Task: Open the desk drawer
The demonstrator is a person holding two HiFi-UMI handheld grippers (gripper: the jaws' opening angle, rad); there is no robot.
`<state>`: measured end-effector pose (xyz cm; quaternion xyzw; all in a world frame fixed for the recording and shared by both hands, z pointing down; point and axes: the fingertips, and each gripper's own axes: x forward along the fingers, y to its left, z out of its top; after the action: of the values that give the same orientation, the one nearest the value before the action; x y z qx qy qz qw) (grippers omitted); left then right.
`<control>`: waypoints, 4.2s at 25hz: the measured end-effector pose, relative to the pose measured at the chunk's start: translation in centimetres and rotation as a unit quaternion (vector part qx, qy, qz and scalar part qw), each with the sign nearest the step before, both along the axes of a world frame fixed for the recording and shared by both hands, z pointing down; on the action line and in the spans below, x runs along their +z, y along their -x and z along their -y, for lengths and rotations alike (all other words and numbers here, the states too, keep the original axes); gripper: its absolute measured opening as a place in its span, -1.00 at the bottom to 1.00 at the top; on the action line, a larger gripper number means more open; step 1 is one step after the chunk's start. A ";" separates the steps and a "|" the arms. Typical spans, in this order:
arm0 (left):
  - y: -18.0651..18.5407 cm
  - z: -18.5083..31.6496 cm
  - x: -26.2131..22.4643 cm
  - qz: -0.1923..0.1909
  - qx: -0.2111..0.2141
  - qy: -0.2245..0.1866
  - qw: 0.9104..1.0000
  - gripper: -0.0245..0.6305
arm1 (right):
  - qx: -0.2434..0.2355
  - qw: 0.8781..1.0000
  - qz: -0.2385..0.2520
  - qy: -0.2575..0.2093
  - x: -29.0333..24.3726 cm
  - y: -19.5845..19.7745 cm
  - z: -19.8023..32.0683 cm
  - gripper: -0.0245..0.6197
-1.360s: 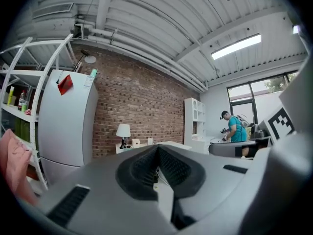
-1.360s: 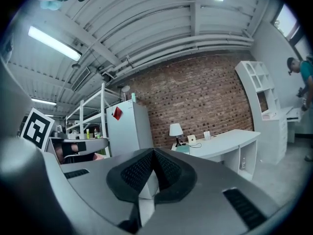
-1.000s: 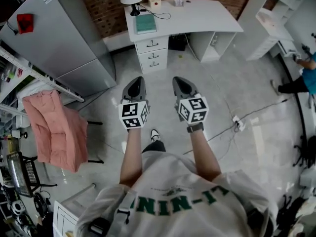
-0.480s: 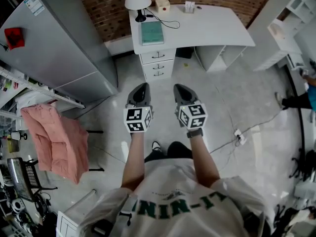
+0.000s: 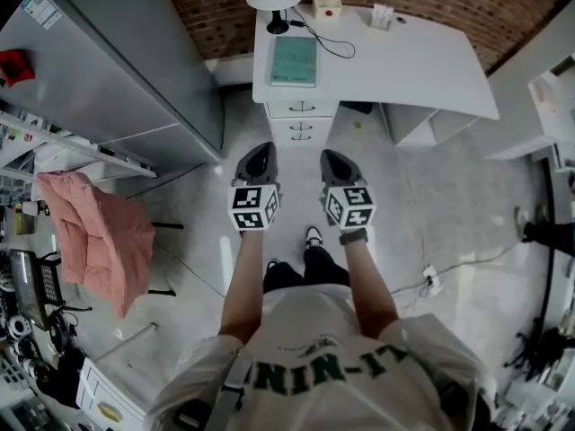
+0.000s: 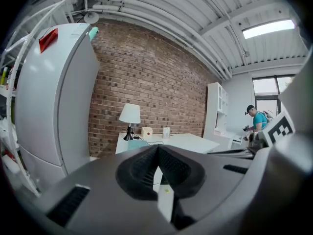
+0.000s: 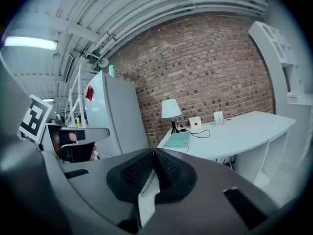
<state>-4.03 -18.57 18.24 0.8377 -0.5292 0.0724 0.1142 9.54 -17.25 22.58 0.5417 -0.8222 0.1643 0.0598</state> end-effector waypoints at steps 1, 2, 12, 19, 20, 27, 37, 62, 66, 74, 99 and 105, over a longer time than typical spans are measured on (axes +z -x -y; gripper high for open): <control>-0.1 0.9 0.5 0.000 -0.003 -0.001 1.000 -0.93 | -0.001 1.000 -0.004 0.001 0.8 -0.2 1.2 -0.91; -0.3 1.7 1.1 0.001 -0.004 -0.001 1.000 -0.93 | -0.003 1.000 -0.010 0.002 1.7 -0.4 2.4 -0.91; 0.8 7.8 12.1 0.002 -0.013 0.002 1.000 -0.93 | -0.025 0.999 -0.038 0.025 13.6 0.6 10.2 -0.91; 0.8 10.7 22.2 0.000 -0.006 0.003 1.000 -0.93 | -0.026 0.998 -0.044 0.039 24.6 0.8 13.5 -0.91; 0.8 11.2 23.7 -0.001 -0.004 0.001 1.000 -0.93 | -0.027 0.998 -0.046 0.039 26.2 0.9 14.0 -0.91; 1.0 14.7 34.0 -0.006 0.007 -0.023 1.000 -0.93 | -0.028 0.997 -0.058 0.032 37.4 1.7 17.0 -0.91; 0.6 17.5 44.2 -0.006 0.010 -0.056 0.998 -0.93 | -0.030 0.998 -0.057 0.013 48.5 1.7 20.9 -0.91; 0.4 20.8 50.3 -0.008 0.005 -0.080 0.997 -0.93 | 0.007 0.997 -0.030 0.064 59.7 0.7 30.8 -0.42; 1.1 20.9 50.7 -0.003 -0.001 -0.078 0.997 -0.93 | 0.006 0.997 0.004 0.081 60.3 1.7 31.8 -0.40; 2.3 20.3 51.8 0.005 -0.010 -0.069 0.998 -0.93 | 0.030 0.986 0.123 0.105 60.8 2.3 32.5 -0.40; 2.5 19.4 52.9 0.006 -0.011 -0.055 0.998 -0.93 | 0.067 0.900 0.410 0.134 59.6 4.1 32.9 -0.80; 2.7 18.8 52.2 0.005 -0.014 -0.061 0.998 -0.93 | 0.065 0.888 0.434 0.138 59.7 4.0 32.8 -0.82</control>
<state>-6.77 -37.32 70.44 0.8353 -0.5447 0.0425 0.0611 5.55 -50.06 82.31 0.4543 -0.6982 0.4987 -0.2398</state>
